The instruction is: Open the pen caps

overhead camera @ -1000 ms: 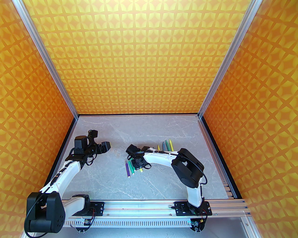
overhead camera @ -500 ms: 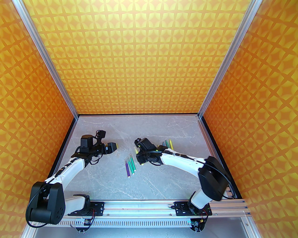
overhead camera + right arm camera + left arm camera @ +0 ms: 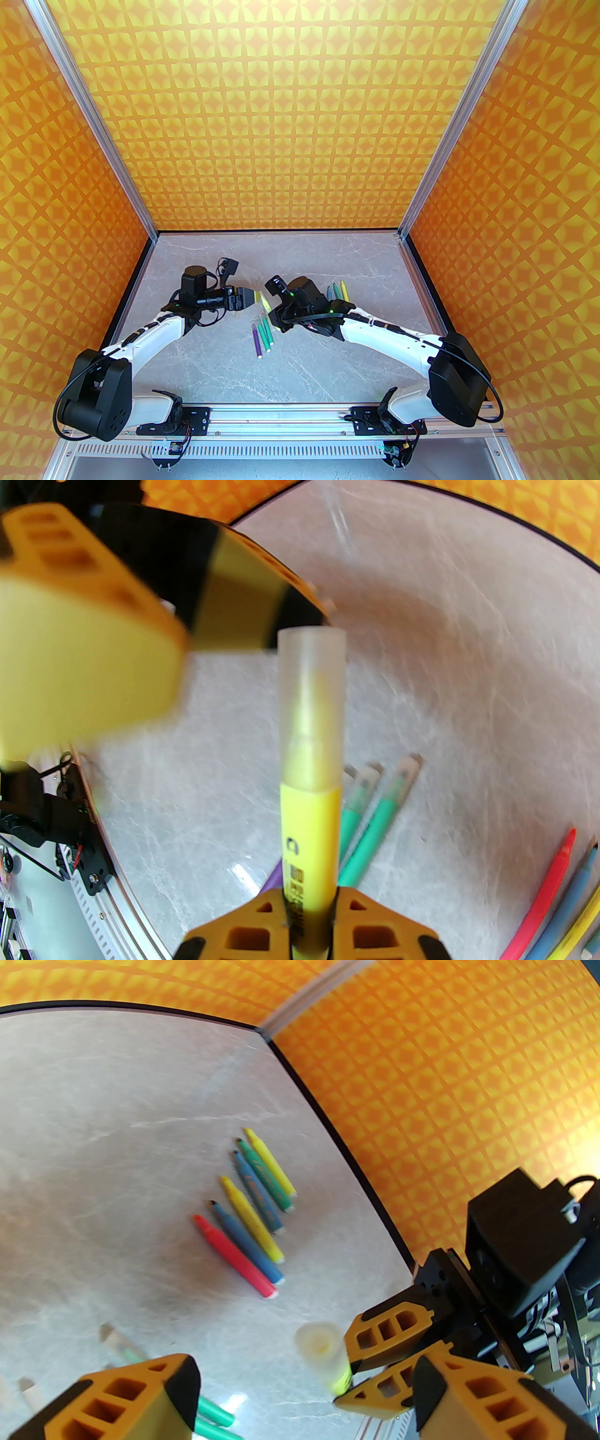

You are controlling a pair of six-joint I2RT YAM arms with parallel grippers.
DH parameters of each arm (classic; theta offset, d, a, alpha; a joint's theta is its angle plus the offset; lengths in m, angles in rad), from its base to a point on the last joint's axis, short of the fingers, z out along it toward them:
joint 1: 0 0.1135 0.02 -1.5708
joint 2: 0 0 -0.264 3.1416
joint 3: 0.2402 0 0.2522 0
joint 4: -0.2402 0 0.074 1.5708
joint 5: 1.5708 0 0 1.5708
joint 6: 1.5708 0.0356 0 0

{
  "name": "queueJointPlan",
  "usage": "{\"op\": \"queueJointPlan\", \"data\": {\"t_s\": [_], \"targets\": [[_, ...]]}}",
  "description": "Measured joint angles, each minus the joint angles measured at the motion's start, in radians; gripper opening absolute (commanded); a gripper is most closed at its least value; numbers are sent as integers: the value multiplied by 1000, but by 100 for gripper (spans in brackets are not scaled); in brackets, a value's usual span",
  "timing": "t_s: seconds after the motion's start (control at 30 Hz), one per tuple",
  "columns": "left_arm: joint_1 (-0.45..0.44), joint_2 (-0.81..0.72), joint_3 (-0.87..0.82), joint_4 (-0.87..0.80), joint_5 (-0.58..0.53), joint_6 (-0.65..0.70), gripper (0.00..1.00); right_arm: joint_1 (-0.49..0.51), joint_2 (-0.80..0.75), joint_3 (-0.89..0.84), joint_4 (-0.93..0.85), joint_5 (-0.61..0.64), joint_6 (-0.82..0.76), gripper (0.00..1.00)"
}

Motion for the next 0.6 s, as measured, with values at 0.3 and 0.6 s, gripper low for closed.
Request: {"op": "queueJointPlan", "data": {"t_s": [0.3,0.6], "targets": [[-28,10,35,-1,11,0,58,0,-3,-2,17,-21,-14,0],[-43,17,49,-6,16,3,39,0,-14,-3,21,-26,-15,0]]}}
